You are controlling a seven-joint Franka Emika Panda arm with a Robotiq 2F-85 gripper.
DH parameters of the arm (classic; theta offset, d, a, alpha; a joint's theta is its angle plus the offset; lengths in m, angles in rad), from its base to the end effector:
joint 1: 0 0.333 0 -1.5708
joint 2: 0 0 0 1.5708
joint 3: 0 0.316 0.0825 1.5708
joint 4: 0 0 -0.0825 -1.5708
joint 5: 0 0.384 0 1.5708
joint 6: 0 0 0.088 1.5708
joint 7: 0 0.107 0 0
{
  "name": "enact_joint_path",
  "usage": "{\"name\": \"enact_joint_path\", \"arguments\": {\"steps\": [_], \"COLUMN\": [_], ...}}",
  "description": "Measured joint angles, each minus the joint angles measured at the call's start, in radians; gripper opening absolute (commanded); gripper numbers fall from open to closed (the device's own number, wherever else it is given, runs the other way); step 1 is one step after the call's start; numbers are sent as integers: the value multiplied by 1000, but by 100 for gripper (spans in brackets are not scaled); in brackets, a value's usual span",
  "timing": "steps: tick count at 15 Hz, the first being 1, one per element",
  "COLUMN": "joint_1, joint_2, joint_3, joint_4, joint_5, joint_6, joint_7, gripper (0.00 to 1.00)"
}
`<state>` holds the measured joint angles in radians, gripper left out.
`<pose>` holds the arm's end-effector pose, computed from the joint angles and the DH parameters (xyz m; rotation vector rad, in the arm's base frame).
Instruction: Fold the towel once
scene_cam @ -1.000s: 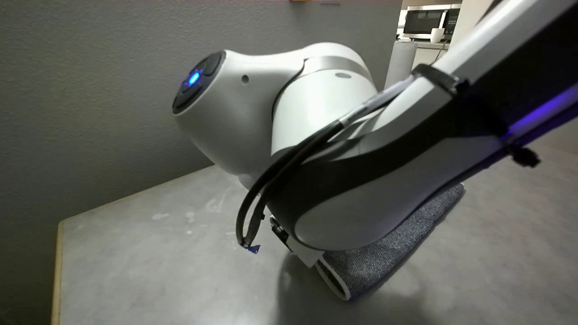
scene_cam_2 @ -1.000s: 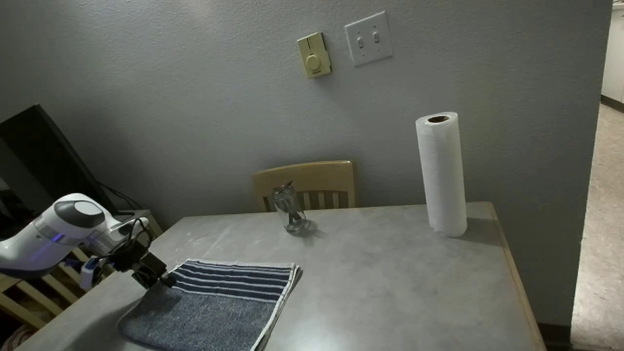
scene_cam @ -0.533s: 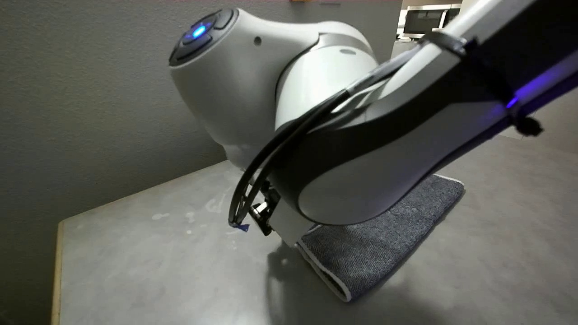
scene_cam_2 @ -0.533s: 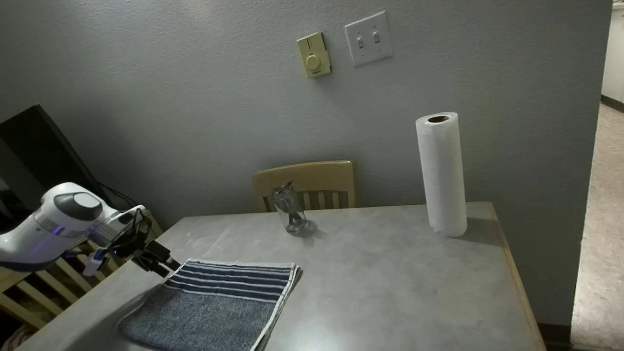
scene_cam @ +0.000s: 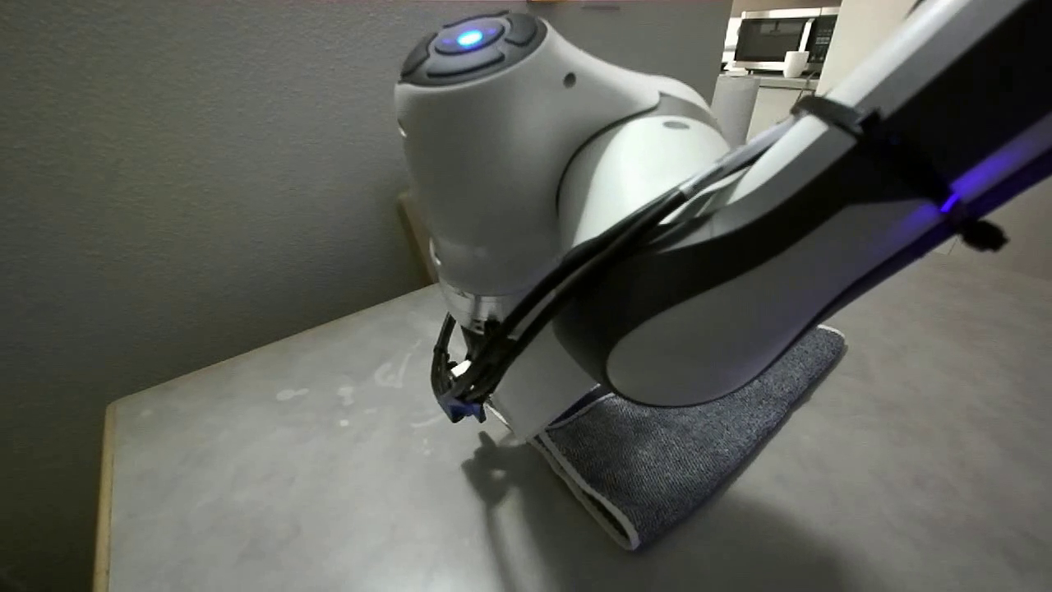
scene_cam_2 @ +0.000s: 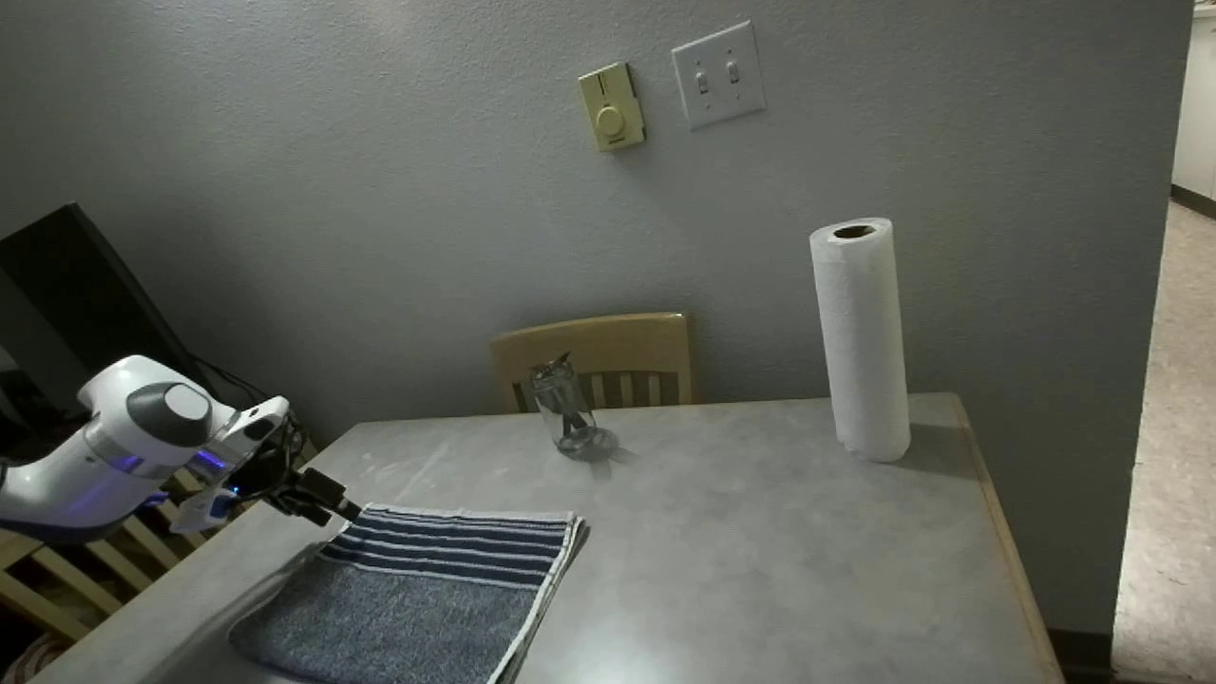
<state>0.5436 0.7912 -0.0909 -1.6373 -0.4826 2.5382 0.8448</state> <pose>0.6190 0.3158 0.1638 2.8878 0.0361 0.4323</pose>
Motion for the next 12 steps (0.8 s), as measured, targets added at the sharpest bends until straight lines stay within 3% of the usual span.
{"name": "enact_joint_path", "arguments": {"steps": [4,12], "joint_1": [-15,-9], "joint_2": [0,-7], "joint_3": [-1,-8], "joint_4": [-54,-86], "joint_5": [27,59], "joint_6": [99,109], "joint_7": [0,0], "gripper": [100,100]}}
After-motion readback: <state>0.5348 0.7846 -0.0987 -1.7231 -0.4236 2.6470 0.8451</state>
